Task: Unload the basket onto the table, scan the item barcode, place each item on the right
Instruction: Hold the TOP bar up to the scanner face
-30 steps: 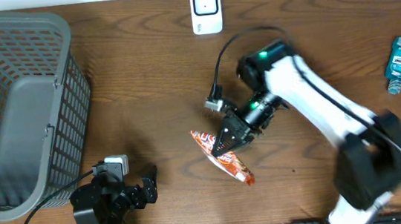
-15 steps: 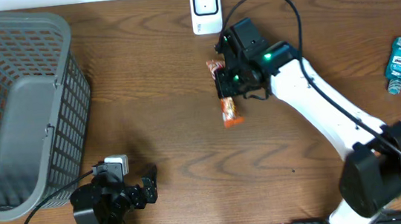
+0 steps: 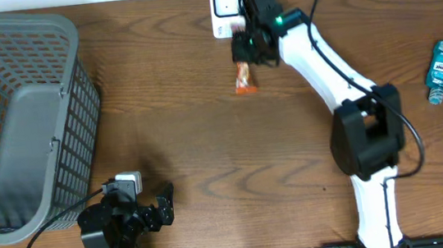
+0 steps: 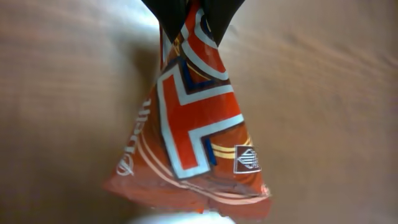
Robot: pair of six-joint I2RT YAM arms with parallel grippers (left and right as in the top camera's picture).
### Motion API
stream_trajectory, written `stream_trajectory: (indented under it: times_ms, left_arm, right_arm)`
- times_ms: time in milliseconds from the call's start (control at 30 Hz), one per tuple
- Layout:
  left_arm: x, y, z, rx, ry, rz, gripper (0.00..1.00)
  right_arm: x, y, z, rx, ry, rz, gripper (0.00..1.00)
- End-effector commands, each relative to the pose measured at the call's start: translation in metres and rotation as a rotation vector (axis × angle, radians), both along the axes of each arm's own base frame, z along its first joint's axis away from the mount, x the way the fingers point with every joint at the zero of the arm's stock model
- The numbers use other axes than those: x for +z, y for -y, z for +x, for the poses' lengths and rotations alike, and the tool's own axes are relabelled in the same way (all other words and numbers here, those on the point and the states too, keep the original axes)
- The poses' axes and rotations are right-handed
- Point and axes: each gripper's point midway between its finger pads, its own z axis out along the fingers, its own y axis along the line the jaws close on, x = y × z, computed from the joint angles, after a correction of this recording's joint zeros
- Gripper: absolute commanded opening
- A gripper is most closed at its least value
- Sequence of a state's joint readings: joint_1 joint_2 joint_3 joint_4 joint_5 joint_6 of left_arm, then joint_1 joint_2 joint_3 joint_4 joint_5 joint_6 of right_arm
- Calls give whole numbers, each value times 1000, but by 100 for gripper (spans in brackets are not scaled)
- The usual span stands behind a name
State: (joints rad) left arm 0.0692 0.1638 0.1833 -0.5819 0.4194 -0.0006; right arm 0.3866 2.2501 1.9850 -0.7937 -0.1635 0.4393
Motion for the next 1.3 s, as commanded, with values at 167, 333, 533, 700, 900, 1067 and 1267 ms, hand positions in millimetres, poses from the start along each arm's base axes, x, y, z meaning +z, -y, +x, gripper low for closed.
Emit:
stream_trajectory:
  times_ms: [167, 333, 533, 700, 900, 1067, 1267]
  left_arm:
    - [0, 0, 0, 2, 0, -2, 98]
    - [0, 0, 0, 2, 0, -2, 98]
    - [0, 0, 0, 2, 0, -2, 98]
    - [0, 0, 0, 2, 0, -2, 98]
    - [0, 0, 0, 3, 0, -2, 98]
    - [0, 0, 0, 3, 0, -2, 98]
    - [0, 0, 0, 3, 0, -2, 98]
  right_arm:
    - [6, -26, 61, -39, 99, 66, 1]
    - [2, -21, 94, -122, 157, 93, 1]
    - [-4, -11, 121, -187, 219, 137, 2]
    - [-3, -7, 124, -202, 230, 129, 2]
    - [12, 0, 100, -157, 120, 135, 1]
    - [57, 59, 69, -158, 58, -14, 1]
    - [67, 176, 17, -311, -106, -338, 1]
